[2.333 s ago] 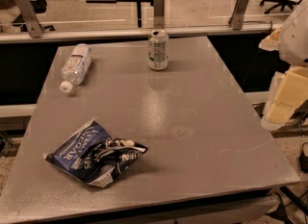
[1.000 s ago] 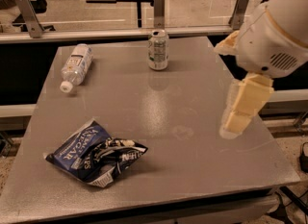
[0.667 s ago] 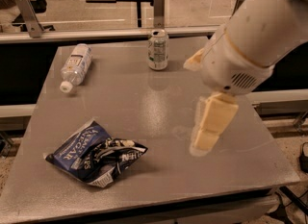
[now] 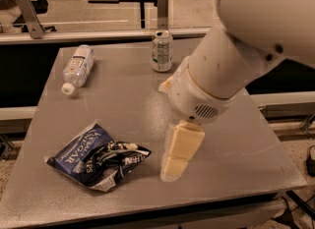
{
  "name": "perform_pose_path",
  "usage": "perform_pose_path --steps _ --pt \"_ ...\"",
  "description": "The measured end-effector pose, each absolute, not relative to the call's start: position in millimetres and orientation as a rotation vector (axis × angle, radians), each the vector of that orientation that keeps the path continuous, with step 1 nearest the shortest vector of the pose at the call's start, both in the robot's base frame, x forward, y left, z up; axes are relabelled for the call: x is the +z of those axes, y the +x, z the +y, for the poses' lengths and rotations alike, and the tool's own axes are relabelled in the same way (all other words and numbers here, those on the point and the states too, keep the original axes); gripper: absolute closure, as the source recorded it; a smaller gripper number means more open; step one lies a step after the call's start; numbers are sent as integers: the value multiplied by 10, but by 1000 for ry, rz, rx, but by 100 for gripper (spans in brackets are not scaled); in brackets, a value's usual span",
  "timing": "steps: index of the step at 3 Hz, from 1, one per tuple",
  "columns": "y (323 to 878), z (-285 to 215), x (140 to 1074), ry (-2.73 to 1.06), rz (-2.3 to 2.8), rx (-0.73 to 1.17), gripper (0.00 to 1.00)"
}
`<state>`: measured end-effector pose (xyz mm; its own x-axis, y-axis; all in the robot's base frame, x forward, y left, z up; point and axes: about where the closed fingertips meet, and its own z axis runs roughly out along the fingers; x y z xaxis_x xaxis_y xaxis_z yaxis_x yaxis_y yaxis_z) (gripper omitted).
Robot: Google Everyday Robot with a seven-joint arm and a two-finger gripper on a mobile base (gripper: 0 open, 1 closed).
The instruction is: Move blue chip bag near 7up can
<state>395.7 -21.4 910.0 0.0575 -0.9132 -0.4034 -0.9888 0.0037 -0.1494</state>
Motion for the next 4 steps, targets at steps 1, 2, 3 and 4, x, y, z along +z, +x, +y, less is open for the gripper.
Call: perform_pose_path --steps 1,2,3,4 --pt "3969 69 8919 -1939 1877 295 0" --pt "3956 276 8773 -1948 1862 321 0" --pt "3931 416 8661 -1964 1853 343 0" --pt "3915 505 8576 -1978 1850 359 0"
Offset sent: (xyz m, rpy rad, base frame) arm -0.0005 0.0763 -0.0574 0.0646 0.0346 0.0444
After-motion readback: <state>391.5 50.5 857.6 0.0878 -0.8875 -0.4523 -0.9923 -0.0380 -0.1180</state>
